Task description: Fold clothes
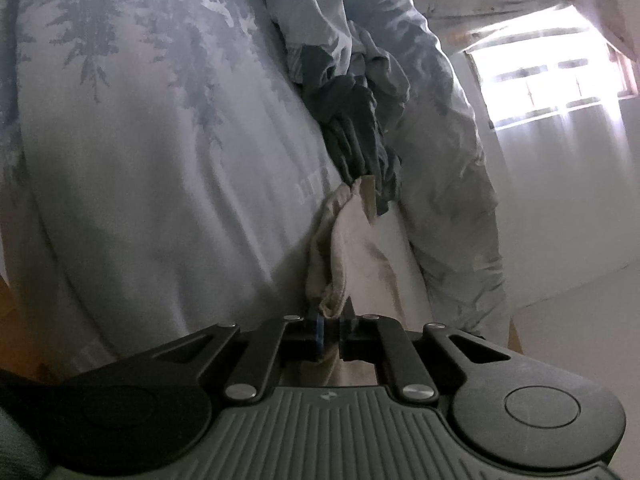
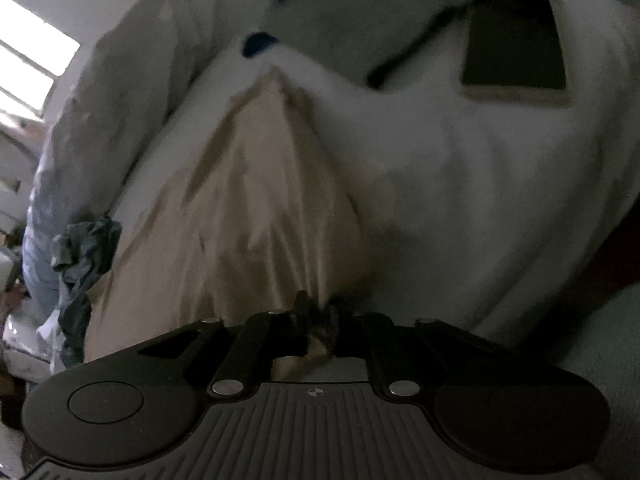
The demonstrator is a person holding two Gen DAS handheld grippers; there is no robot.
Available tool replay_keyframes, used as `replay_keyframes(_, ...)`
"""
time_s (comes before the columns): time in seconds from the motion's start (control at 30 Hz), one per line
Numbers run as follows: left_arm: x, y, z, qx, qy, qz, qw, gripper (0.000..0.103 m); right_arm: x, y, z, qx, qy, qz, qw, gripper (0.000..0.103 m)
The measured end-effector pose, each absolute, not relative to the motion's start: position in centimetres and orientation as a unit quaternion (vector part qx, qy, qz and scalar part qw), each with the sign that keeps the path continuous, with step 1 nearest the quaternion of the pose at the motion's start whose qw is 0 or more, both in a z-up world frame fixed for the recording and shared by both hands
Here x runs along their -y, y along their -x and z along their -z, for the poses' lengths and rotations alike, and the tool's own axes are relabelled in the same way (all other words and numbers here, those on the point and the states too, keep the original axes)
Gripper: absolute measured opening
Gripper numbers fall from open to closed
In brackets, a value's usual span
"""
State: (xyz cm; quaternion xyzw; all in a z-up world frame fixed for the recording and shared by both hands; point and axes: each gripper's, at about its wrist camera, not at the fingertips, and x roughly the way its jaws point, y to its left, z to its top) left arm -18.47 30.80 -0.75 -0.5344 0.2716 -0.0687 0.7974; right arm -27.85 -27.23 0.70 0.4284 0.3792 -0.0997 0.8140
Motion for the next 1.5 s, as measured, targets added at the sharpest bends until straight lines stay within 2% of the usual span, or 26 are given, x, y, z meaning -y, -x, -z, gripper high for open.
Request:
replay_keyframes(0.07,-30.6,18.4,0.7,-0.273,0.534,0.068,0.797,0.009,27.2,27.9,-0.5,-0.383,-0.43,0.099,0.812,0.049)
replay_keyframes(0.13,-30.5,18.3,0.8,-0.275,0.533,0.067,0.797,0.009,27.2,27.9,-0.3,-0.381,-0.431,0.094,0.813,0.056)
replay_keyframes(0.27,-30.3,17.9,0.9,-0.284,0.53,0.067,0.797,0.009,27.6,27.7,0.3,-0.372,-0.439,0.097,0.812,0.057)
replay_keyframes(0.33,-30.2,17.7,1.2,-0.293,0.528,0.06,0.795,0.018,27.6,27.5,0.5,-0.37,-0.437,0.097,0.814,0.057)
replay_keyframes(0.43,-30.1,17.6,1.3,-0.301,0.526,0.052,0.794,0.023,27.0,27.5,0.4,-0.372,-0.41,0.098,0.827,0.056)
replay_keyframes(0.5,-30.2,17.7,1.3,-0.3,0.526,0.049,0.795,0.037,27.0,27.7,0.4,-0.372,-0.403,0.104,0.83,0.048)
replay_keyframes(0.53,-30.2,17.7,1.3,-0.299,0.526,0.047,0.795,0.041,27.1,27.7,0.4,-0.372,-0.405,0.109,0.828,0.042)
replay_keyframes(0.57,-30.2,17.7,1.3,-0.297,0.527,0.048,0.795,0.049,27.3,27.8,0.5,-0.371,-0.413,0.111,0.824,0.04)
replay_keyframes(0.73,-30.0,17.6,1.2,-0.299,0.524,0.053,0.796,0.057,27.6,28.3,0.5,-0.365,-0.426,0.104,0.821,0.043)
replay_keyframes(0.83,-29.8,17.4,1.3,-0.304,0.519,0.053,0.797,0.057,28.1,28.8,0.8,-0.354,-0.452,0.098,0.813,0.051)
replay_keyframes(0.93,-29.5,17.2,1.3,-0.308,0.513,0.055,0.8,0.057,28.1,28.6,0.9,-0.351,-0.454,0.096,0.813,0.053)
replay_keyframes(1.03,-29.3,17.1,1.2,-0.309,0.507,0.058,0.803,0.056,27.9,28.3,1.1,-0.349,-0.45,0.092,0.817,0.061)
replay_keyframes(1.07,-29.3,17.1,1.3,-0.311,0.506,0.056,0.802,0.05,27.7,28.2,1.1,-0.35,-0.444,0.092,0.82,0.062)
replay_keyframes(1.1,-29.3,17.1,1.3,-0.314,0.505,0.055,0.802,0.037,27.5,28.0,1.1,-0.351,-0.438,0.092,0.823,0.062)
replay_keyframes(1.13,-29.2,17.1,1.4,-0.316,0.504,0.054,0.802,0.03,27.3,27.9,1.0,-0.353,-0.428,0.092,0.827,0.062)
replay_keyframes(1.17,-29.2,17.1,1.4,-0.319,0.503,0.052,0.802,0.019,27.0,27.7,0.9,-0.357,-0.416,0.092,0.831,0.061)
replay_keyframes(1.2,-29.2,17.1,1.4,-0.321,0.502,0.051,0.802,0.018,26.7,27.6,0.7,-0.361,-0.403,0.095,0.836,0.058)
replay_keyframes(1.23,-29.2,17.1,1.5,-0.322,0.502,0.051,0.801,0.016,26.7,27.7,0.7,-0.364,-0.396,0.102,0.837,0.046)
replay_keyframes(1.27,-29.3,17.3,1.4,-0.316,0.506,0.055,0.801,0.01,26.7,27.8,0.6,-0.366,-0.39,0.11,0.838,0.028)
replay_keyframes(1.33,-29.5,17.6,1.3,-0.305,0.514,0.063,0.799,0.008,27.0,28.1,0.5,-0.36,-0.397,0.112,0.836,0.01)
replay_keyframes(1.5,-30.1,17.9,1.0,-0.289,0.535,0.067,0.791,0.007,27.2,29.5,-1.3,-0.317,-0.399,0.111,0.853,0.006)
